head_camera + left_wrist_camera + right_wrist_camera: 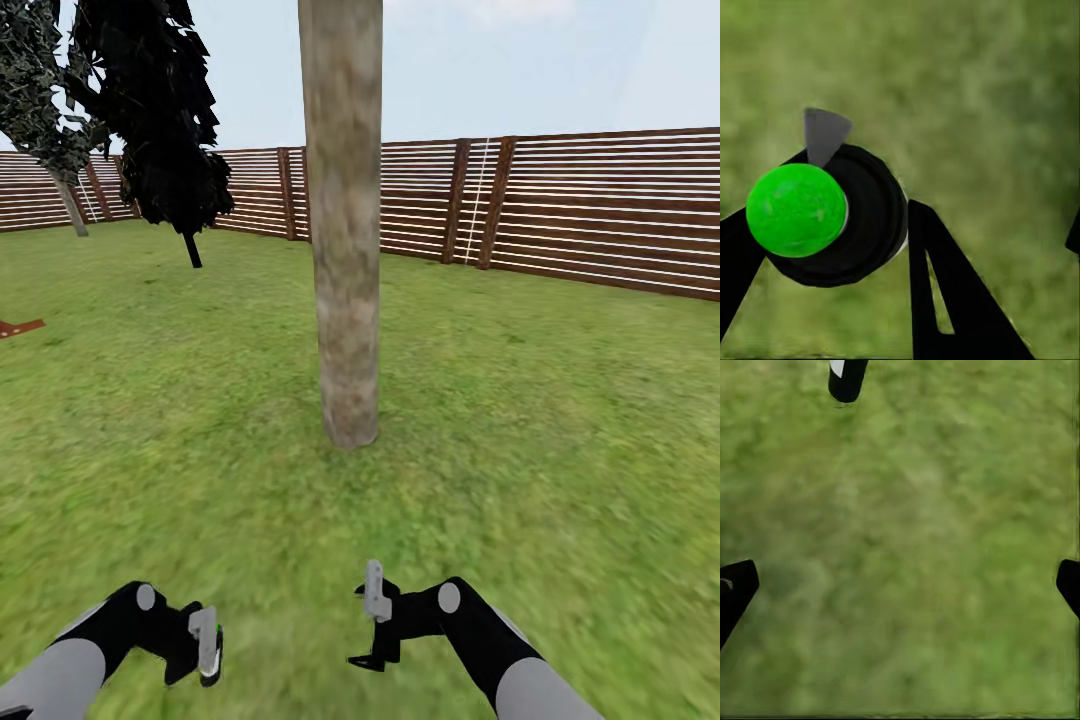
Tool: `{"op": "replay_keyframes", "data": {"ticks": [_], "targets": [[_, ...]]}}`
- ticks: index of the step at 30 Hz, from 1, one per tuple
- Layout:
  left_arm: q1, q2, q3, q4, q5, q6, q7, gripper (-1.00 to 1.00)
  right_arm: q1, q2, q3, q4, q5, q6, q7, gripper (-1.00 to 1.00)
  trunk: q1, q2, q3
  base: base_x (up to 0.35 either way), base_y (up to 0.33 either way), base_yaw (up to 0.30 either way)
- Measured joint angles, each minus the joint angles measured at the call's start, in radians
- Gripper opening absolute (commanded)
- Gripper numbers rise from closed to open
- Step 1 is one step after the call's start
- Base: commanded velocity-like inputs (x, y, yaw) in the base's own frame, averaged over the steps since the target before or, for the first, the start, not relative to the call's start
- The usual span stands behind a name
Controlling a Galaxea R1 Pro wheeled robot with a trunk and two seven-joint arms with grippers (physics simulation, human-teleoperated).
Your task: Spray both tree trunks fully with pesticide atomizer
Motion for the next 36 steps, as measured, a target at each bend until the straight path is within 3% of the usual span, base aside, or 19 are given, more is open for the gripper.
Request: {"op": "replay_keyframes", "data": {"ticks": [3,5,7,10,11,12,14,15,16,18,20,22,24,27,28,32,36], "targets": [[0.003,0.000,0.034,0.018,0.064,0.007,0.203,-1.00,0.002,-0.063,-0.001,0.017,-0.008,0.000,-0.115,1.00,0.000,0.000,0.000,0.000,0.000,0.000],[0.006,-0.010,0.097,0.091,0.156,0.008,0.404,-1.00,0.005,-0.101,-0.010,0.109,-0.011,0.000,-0.316,1.00,0.000,0.000,0.000,0.000,0.000,0.000],[0.006,-0.022,0.159,0.182,0.269,0.002,0.588,-1.00,0.007,-0.111,-0.086,0.284,-0.012,-0.008,-0.598,1.00,0.000,0.000,0.000,0.000,0.000,0.000],[0.006,-0.052,0.189,0.219,0.404,0.003,0.733,-1.00,0.007,-0.115,-0.171,0.441,-0.030,-0.037,-0.890,1.00,0.000,0.000,0.000,0.000,0.000,0.000],[0.006,-0.069,0.193,0.226,0.466,0.010,0.781,-1.00,0.007,-0.115,-0.201,0.476,-0.048,-0.064,-1.006,1.00,0.000,0.000,0.000,0.000,0.000,0.000],[0.006,-0.078,0.195,0.229,0.496,0.019,0.805,-1.00,0.007,-0.116,-0.221,0.490,-0.070,-0.076,-1.075,1.00,0.000,0.000,0.000,0.000,0.000,0.000],[0.006,-0.090,0.197,0.232,0.532,0.061,0.837,-1.00,0.016,-0.117,-0.273,0.504,-0.166,-0.095,-1.199,1.00,0.000,0.000,0.000,0.000,0.000,0.000],[0.006,-0.095,0.198,0.233,0.546,0.087,0.849,-1.00,0.024,-0.124,-0.299,0.508,-0.248,-0.109,-1.251,1.00,0.000,0.000,0.000,0.000,0.000,0.000],[0.006,-0.110,0.197,0.234,0.557,0.107,0.857,-1.00,0.036,-0.149,-0.319,0.515,-0.357,-0.135,-1.288,1.00,0.000,0.000,0.000,0.031,0.000,0.000],[0.006,-0.122,0.199,0.233,0.560,0.119,0.865,-1.00,0.049,-0.164,-0.319,0.519,-0.401,-0.164,-1.300,1.00,0.000,0.000,0.000,0.201,0.000,0.000],[0.006,-0.133,0.201,0.233,0.562,0.127,0.873,-1.00,0.054,-0.168,-0.319,0.520,-0.416,-0.180,-1.304,1.00,-0.001,0.000,0.000,0.293,-0.031,0.000],[0.005,-0.159,0.203,0.226,0.561,0.193,0.876,-1.00,0.056,-0.165,-0.319,0.517,-0.420,-0.185,-1.305,1.00,-0.001,0.000,0.000,0.316,-0.084,0.000],[-0.001,-0.188,0.201,0.190,0.561,0.322,0.880,-1.00,0.057,-0.162,-0.318,0.515,-0.419,-0.188,-1.306,1.00,-0.001,0.000,0.000,0.302,-0.127,0.000],[-0.004,-0.199,0.205,0.105,0.565,0.380,0.879,-1.00,0.057,-0.166,-0.323,0.515,-0.423,-0.188,-1.307,1.00,-0.001,0.000,0.000,0.298,-0.160,0.000],[-0.006,-0.207,0.203,0.084,0.588,0.400,0.877,-1.00,0.057,-0.164,-0.323,0.516,-0.424,-0.189,-1.309,1.00,-0.001,0.000,0.000,0.296,-0.181,0.000],[-0.011,-0.245,0.201,0.067,0.627,0.514,0.872,-1.00,0.057,-0.167,-0.325,0.521,-0.424,-0.188,-1.310,1.00,-0.001,0.000,0.000,0.287,-0.190,-0.163],[-0.033,-0.270,0.199,0.063,0.631,0.552,0.872,-1.00,0.068,-0.167,-0.325,0.522,-0.426,-0.188,-1.310,1.00,0.000,0.000,0.000,0.247,-0.206,-0.279]]}}
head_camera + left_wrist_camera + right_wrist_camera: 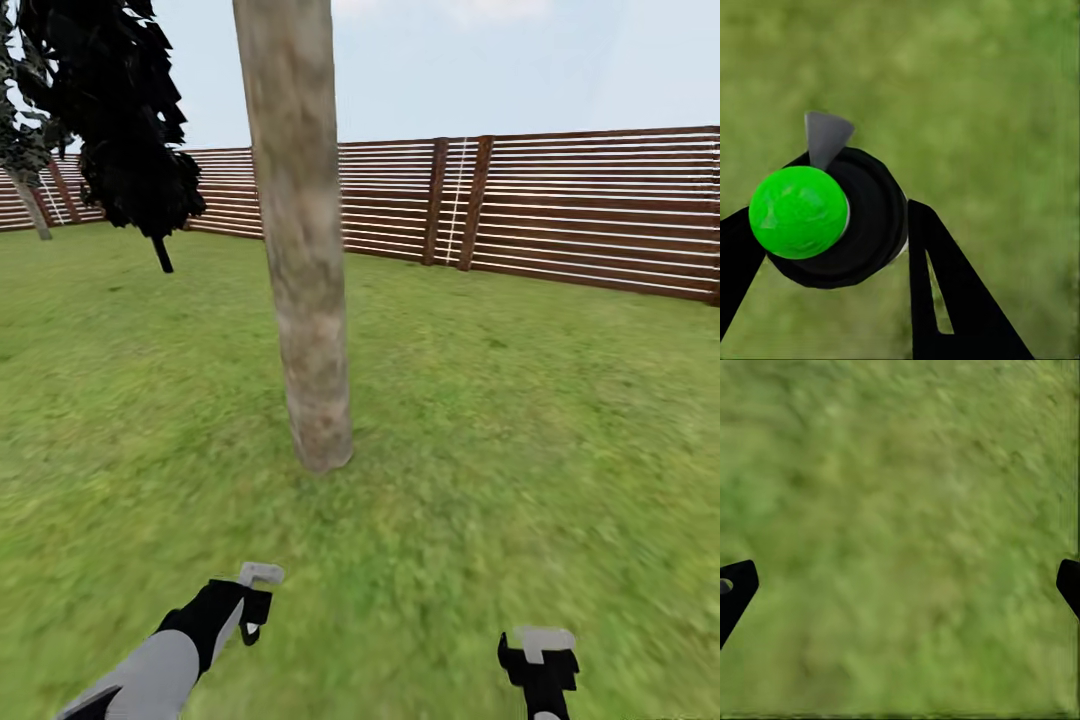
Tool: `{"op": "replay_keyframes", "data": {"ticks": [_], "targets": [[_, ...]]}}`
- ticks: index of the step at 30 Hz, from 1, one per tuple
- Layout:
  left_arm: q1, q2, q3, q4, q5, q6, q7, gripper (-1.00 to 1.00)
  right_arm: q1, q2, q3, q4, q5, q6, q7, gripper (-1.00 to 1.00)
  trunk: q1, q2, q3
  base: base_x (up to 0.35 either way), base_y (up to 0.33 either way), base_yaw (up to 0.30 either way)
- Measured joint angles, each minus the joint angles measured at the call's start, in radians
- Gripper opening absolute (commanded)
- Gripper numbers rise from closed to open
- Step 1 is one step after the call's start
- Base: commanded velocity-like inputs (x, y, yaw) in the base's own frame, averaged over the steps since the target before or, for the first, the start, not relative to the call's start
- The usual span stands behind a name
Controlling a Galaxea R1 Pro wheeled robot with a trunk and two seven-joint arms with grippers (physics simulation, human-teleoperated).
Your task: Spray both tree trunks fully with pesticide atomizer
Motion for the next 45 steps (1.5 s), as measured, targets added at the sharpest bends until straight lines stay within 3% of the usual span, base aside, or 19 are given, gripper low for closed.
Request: {"op": "replay_keyframes", "data": {"ticks": [14,16,18,31,34,37,42,45], "targets": [[-0.045,-0.008,0.001,-0.010,0.003,0.001,0.006,-1.00,0.015,0.004,0.001,0.001,0.000,0.000,0.000,1.00,0.000,0.000,0.000,-0.046,-0.116,-0.164],[-0.079,-0.009,0.002,-0.010,0.005,0.006,0.006,-1.00,0.015,0.004,0.001,0.001,0.000,0.000,0.000,1.00,0.000,0.000,0.000,-0.001,0.000,-0.001],[-0.130,-0.018,0.002,-0.019,0.004,0.052,0.007,-1.00,0.016,0.004,0.001,0.001,0.000,0.000,0.000,1.00,0.000,0.000,0.000,0.000,0.000,0.000],[-0.126,-0.024,0.002,-0.051,0.004,0.058,0.003,-1.00,0.021,0.004,0.001,0.001,0.000,0.000,0.001,1.00,0.000,0.000,0.000,0.257,0.000,0.000],[-0.127,-0.048,0.002,-0.052,0.004,0.056,0.002,-1.00,0.021,0.004,0.001,0.001,0.000,0.000,0.002,1.00,0.000,0.000,0.000,0.101,0.000,0.000],[-0.129,-0.039,0.000,-0.058,0.001,0.056,0.002,-1.00,0.021,0.004,0.001,0.001,0.000,0.000,0.002,1.00,0.000,0.000,0.000,0.017,0.000,0.000],[-0.124,0.005,-0.001,-0.125,0.003,0.055,-0.001,-1.00,0.021,0.004,0.001,0.001,0.000,0.000,0.002,1.00,0.000,0.000,0.000,0.002,0.000,0.000],[-0.125,-0.047,-0.001,-0.124,0.012,0.051,-0.004,-1.00,0.021,0.004,0.001,0.003,0.000,0.000,0.002,1.00,0.000,0.000,0.000,0.000,0.000,0.000]]}}
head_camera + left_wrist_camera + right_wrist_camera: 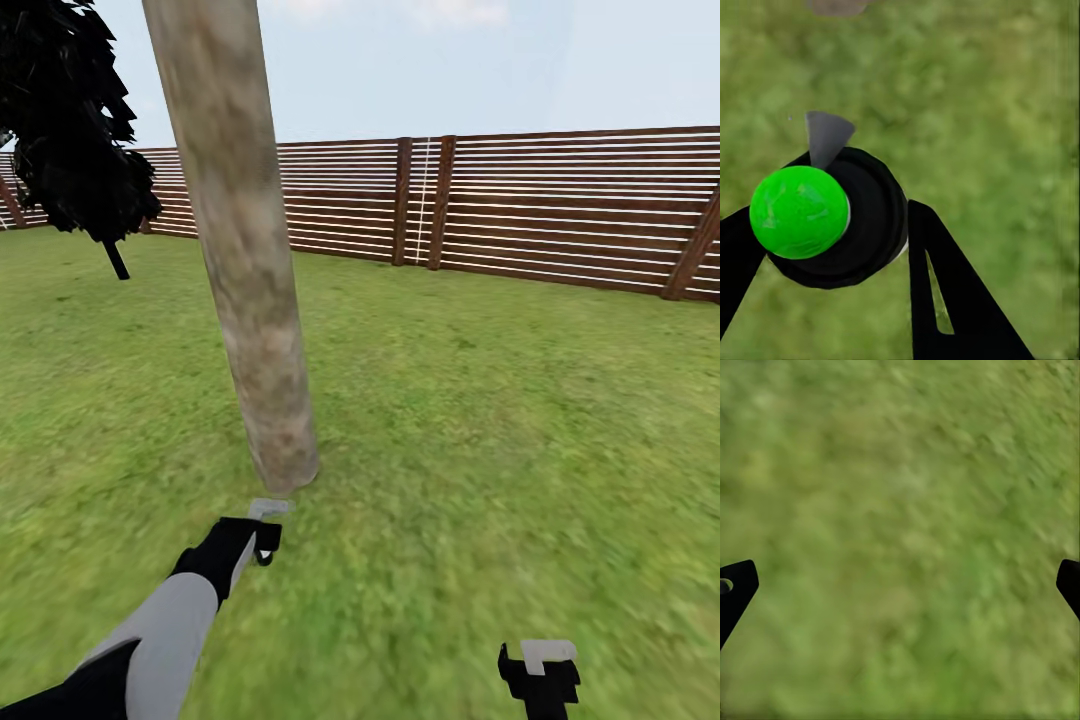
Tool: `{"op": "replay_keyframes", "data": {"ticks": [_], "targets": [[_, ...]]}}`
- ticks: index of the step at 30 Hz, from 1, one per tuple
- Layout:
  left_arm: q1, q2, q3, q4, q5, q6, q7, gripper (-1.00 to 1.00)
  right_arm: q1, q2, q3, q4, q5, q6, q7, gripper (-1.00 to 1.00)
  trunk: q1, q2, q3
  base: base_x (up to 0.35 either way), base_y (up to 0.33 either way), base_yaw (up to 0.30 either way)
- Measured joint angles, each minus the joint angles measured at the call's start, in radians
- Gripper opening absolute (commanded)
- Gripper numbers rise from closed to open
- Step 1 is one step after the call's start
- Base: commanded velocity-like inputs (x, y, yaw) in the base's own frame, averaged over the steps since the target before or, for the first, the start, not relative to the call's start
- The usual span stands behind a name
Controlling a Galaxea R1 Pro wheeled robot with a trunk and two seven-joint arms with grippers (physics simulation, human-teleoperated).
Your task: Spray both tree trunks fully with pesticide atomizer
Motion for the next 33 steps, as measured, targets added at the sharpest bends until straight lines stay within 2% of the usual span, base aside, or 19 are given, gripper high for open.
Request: {"op": "replay_keyframes", "data": {"ticks": [2,5,14,18,21,25,28,30,33], "targets": [[-0.009,-0.027,-0.001,-0.006,-0.003,0.000,0.001,-1.00,0.000,0.000,0.000,0.000,0.000,0.000,0.000,1.00,0.000,0.000,0.000,0.000,0.000,0.000],[-0.014,-0.035,0.000,-0.012,-0.008,0.001,0.003,-1.00,0.000,0.000,0.000,0.000,0.000,0.000,0.000,1.00,0.000,0.000,0.000,0.000,0.000,0.000],[-0.011,-0.026,0.005,-0.015,-0.007,0.000,0.003,-1.00,0.001,0.000,0.000,0.000,0.000,0.000,0.000,1.00,-0.001,0.000,0.000,0.299,0.000,0.000],[-0.007,-0.022,0.004,-0.019,-0.009,0.000,0.004,-1.00,0.002,0.000,0.000,0.000,0.000,0.000,0.000,1.00,0.000,0.000,0.000,0.094,0.000,0.000],[0.000,-0.004,0.002,-0.060,-0.012,0.000,0.006,-1.00,0.002,0.000,0.000,0.000,0.000,0.000,0.000,1.00,0.000,0.000,0.000,0.009,0.000,0.000],[0.003,0.016,0.001,-0.071,-0.008,-0.003,0.002,-1.00,0.002,0.000,0.000,0.000,0.000,0.000,0.000,1.00,0.000,0.000,0.000,0.001,0.000,0.000],[0.032,0.018,0.007,-0.058,-0.007,-0.113,0.006,-1.00,0.002,0.001,0.000,0.000,0.000,0.000,0.000,1.00,0.000,0.000,0.000,0.000,0.000,0.000],[0.052,0.018,0.040,-0.053,-0.007,-0.181,0.005,-1.00,0.002,0.001,0.000,0.000,0.001,0.000,0.001,1.00,0.000,0.000,0.000,0.000,0.000,0.000],[0.061,0.018,0.053,-0.039,-0.007,-0.204,0.004,-1.00,0.002,0.001,0.000,0.000,0.001,0.000,0.002,1.00,0.000,0.000,0.000,0.000,0.000,0.000]]}}
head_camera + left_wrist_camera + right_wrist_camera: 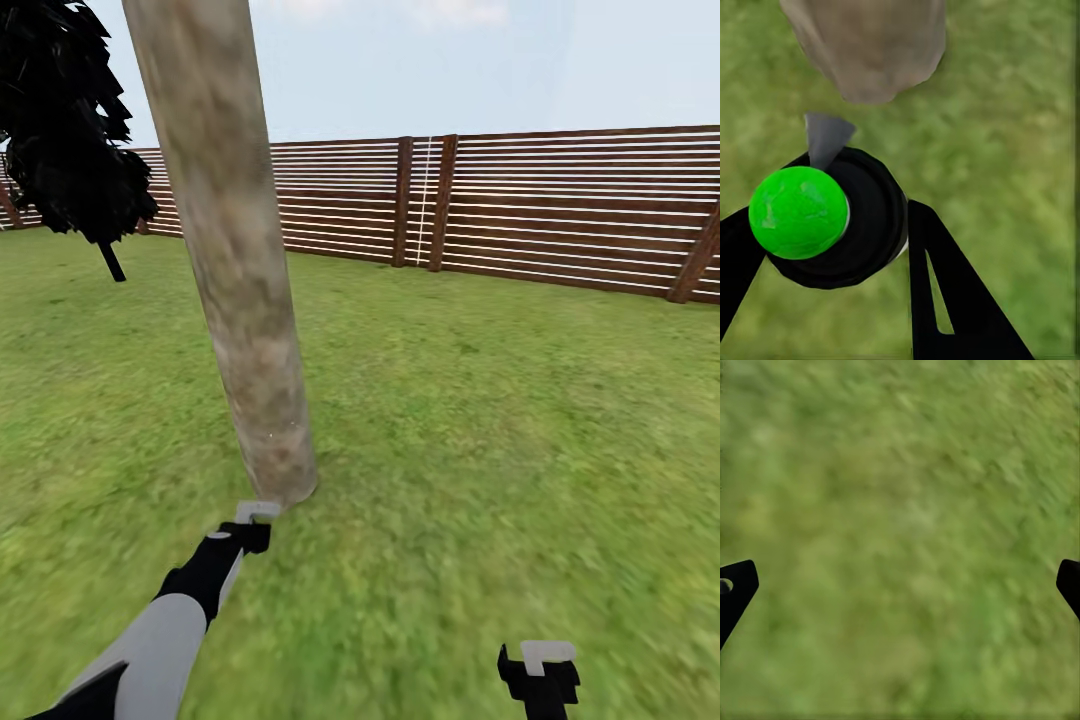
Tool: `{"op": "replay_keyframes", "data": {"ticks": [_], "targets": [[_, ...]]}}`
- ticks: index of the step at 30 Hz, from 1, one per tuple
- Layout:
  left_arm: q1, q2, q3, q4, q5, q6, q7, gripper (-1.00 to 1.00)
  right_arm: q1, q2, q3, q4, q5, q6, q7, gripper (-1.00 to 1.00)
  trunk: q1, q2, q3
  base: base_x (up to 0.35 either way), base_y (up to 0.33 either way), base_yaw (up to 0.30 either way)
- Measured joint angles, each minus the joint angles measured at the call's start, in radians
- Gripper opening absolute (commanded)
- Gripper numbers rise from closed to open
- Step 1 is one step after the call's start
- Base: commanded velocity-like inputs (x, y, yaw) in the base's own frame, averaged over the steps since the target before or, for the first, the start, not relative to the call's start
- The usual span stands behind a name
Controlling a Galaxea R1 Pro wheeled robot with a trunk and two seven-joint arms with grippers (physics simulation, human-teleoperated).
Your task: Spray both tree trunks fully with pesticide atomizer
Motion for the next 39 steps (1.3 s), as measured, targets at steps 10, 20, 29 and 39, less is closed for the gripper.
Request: {"op": "replay_keyframes", "data": {"ticks": [10,20,29,39], "targets": [[0.002,0.042,0.007,0.002,-0.005,-0.007,-0.002,-1.00,0.001,-0.001,0.000,0.000,0.000,0.000,0.000,1.00,0.000,0.000,0.000,0.000,0.000,0.000],[0.044,0.031,0.002,0.005,0.000,-0.001,-0.001,-1.00,0.000,0.007,0.000,-0.003,-0.002,0.000,0.000,1.00,0.023,-0.042,-0.023,0.000,0.000,0.000],[0.039,0.001,0.005,0.003,-0.004,0.002,0.003,-1.00,0.000,0.011,0.003,-0.009,0.003,0.000,0.000,1.00,0.057,-0.105,-0.065,0.000,0.000,0.000],[0.023,-0.002,0.006,0.007,-0.002,0.002,0.008,-1.00,0.000,0.018,0.002,-0.006,0.002,0.001,0.000,1.00,0.096,-0.175,-0.098,0.000,0.000,0.000]]}}
